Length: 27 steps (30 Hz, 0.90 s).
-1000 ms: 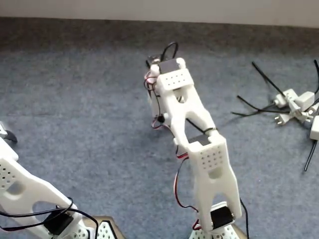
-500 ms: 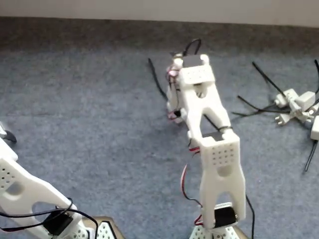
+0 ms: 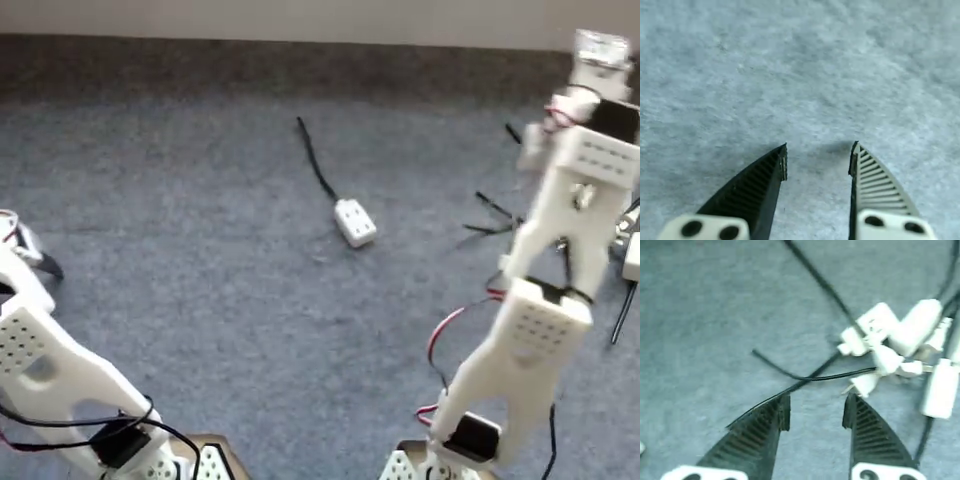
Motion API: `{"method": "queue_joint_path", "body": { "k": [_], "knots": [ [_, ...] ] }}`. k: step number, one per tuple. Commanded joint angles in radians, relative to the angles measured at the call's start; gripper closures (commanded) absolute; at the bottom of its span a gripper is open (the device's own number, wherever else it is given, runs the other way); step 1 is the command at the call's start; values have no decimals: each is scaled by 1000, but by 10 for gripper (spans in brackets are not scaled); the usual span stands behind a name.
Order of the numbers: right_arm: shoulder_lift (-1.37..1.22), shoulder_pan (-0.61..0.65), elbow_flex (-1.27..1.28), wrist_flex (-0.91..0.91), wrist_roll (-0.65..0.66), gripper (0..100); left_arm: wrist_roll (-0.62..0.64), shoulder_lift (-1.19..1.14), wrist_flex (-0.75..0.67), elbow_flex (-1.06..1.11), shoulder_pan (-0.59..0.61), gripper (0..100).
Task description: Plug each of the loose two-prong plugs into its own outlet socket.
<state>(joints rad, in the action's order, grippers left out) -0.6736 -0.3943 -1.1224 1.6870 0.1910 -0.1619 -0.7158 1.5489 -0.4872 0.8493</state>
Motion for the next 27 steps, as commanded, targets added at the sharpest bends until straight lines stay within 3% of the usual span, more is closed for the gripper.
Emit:
{"method": "queue_joint_path", "body": {
  "k": [1,5,14,20,27],
  "knots": [
    [61,-160,13,-125,23,816,26,8,83,-2,-110,783],
    [61,-200,154,-269,141,815,112,8,107,-2,-176,783],
    [61,-147,364,-463,479,815,219,8,97,111,-277,783],
    [-30,-142,389,-638,603,815,281,8,97,128,-294,783],
    [-122,-140,387,-650,655,816,282,8,97,124,-295,783]
  ]
}}
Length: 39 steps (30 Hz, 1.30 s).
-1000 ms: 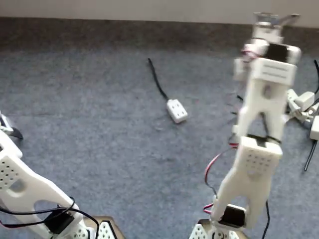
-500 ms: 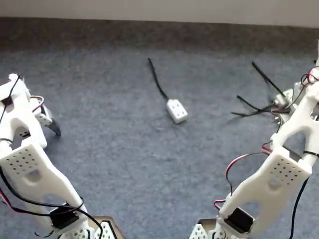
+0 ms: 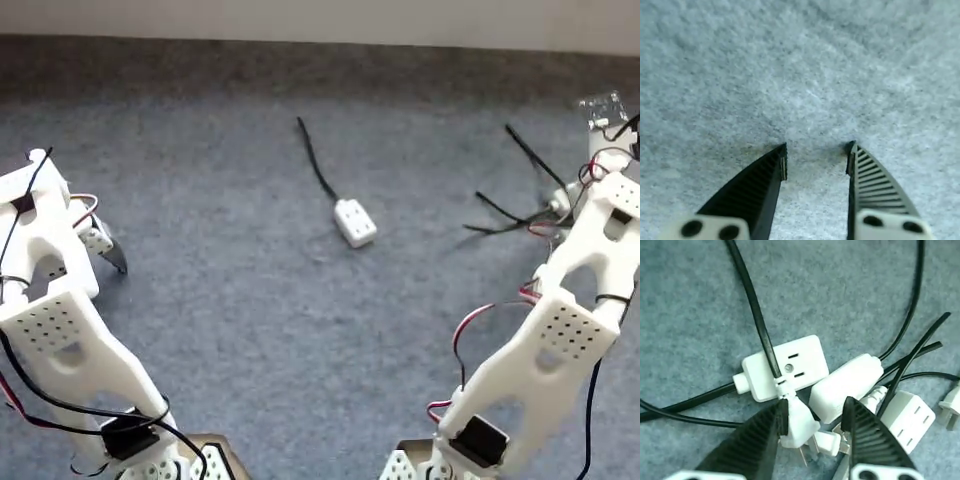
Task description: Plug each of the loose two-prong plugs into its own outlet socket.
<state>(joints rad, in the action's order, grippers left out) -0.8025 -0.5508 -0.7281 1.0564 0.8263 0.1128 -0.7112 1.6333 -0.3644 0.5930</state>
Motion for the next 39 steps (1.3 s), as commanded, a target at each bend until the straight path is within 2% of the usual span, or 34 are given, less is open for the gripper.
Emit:
{"method": "queue_joint_path", "body": {
  "k": [1,10,15,20,24,29,34,39],
  "knots": [
    [-2,16,-7,-19,20,816,8,4,12,1,-41,783],
    [-111,16,-5,-35,52,819,8,4,12,4,-54,783],
    [-120,35,-7,117,164,889,8,4,12,4,-59,783],
    [-124,56,-85,229,164,937,9,4,12,4,-59,783],
    [-120,71,-242,351,163,992,9,4,12,4,-59,783],
    [-120,96,-527,503,57,991,9,4,12,4,-59,783],
    [-120,196,-811,713,28,991,9,4,12,4,-59,783],
    [-120,325,-961,705,-138,991,3,4,12,4,-47,783]
  ]
}}
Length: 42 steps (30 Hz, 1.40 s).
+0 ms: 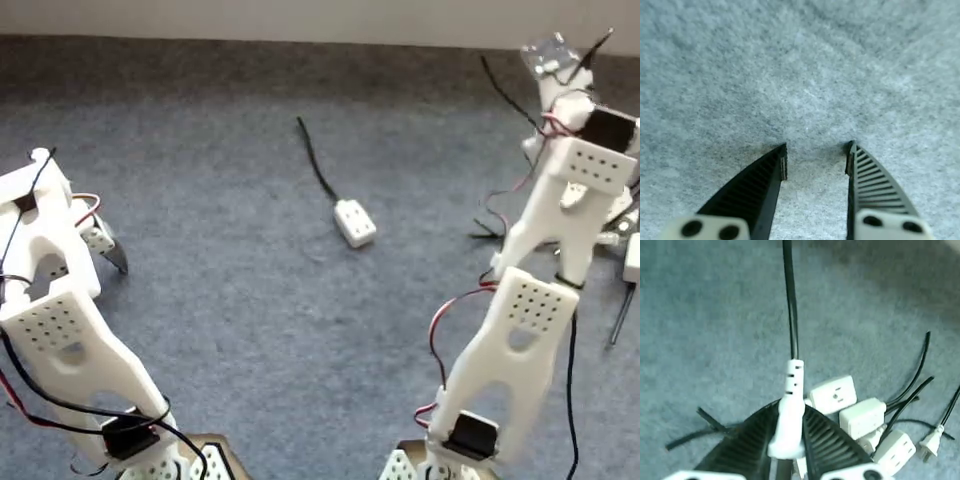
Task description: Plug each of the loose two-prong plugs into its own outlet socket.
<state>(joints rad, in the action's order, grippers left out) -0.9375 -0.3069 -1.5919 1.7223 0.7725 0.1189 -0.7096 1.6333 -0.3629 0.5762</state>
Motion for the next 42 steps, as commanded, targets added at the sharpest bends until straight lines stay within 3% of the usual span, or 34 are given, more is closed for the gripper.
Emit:
{"method": "queue_joint_path", "body": {
  "k": [1,10,14,20,26,31,34,38,42],
  "knots": [
    [15,113,-107,41,-109,991,-3,2,12,1,-24,783],
    [15,507,-119,41,-453,991,-6,2,-91,-7,145,780],
    [15,733,-110,41,-546,991,-97,4,-153,-25,257,780],
    [7,1050,-42,41,-615,988,-221,1,-158,-139,414,779],
    [4,1247,252,12,-617,986,-296,1,-158,-213,501,779],
    [4,1316,529,-148,-624,981,-324,1,-158,-216,509,779],
    [12,1310,590,-232,-730,906,-324,1,-158,-214,506,779],
    [15,1233,489,-234,-845,785,-324,1,-158,-214,504,779],
    [16,1099,231,-104,-766,778,-324,1,-158,-213,493,779]
  ]
}}
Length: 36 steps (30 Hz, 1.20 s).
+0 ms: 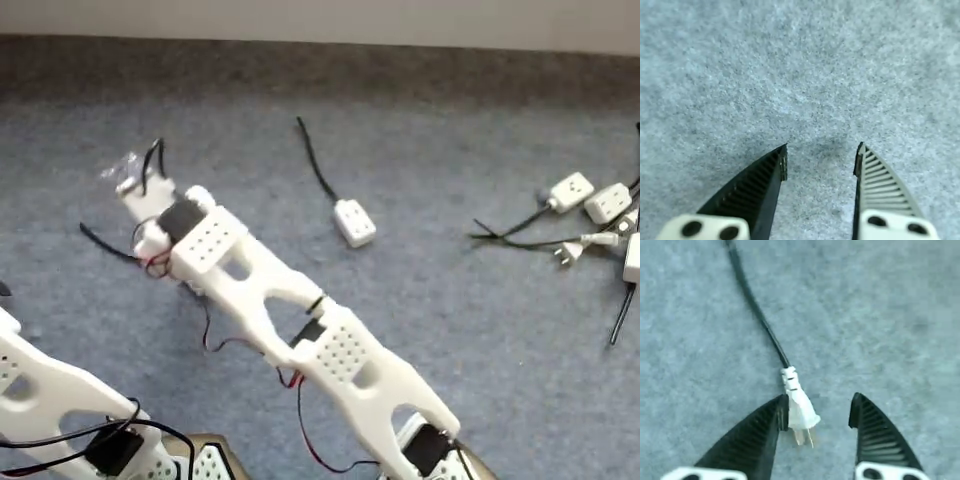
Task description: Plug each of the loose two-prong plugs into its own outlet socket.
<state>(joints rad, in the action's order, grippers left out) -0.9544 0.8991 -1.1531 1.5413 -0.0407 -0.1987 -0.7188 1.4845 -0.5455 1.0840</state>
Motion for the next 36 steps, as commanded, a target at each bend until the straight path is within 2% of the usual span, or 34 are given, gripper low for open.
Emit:
{"method": "queue_joint_path", "body": {
  "k": [1,3,5,11,15,18,22,26,30,36],
  "knots": [
    [33,-148,-298,125,83,778,-6,10,-9,-30,-16,779],
    [33,-246,-498,223,153,778,-6,8,-8,-30,-25,779],
    [41,-387,-664,223,175,778,-5,8,-2,-28,-36,779],
    [254,-932,-509,189,183,778,-3,8,-2,-28,-70,779],
    [260,-1297,-446,-30,183,778,-3,8,0,-28,-91,779],
    [188,-1488,-321,-285,184,778,-2,8,0,-13,-119,779],
    [61,-1620,-159,-618,184,778,-2,10,0,27,-153,779],
    [-67,-1679,-93,-868,222,778,-2,10,0,64,-173,779],
    [-206,-1705,-88,-1069,350,778,-2,10,0,71,-173,780],
    [-429,-1707,-94,-1382,456,779,0,10,0,71,-170,782]
  ]
}}
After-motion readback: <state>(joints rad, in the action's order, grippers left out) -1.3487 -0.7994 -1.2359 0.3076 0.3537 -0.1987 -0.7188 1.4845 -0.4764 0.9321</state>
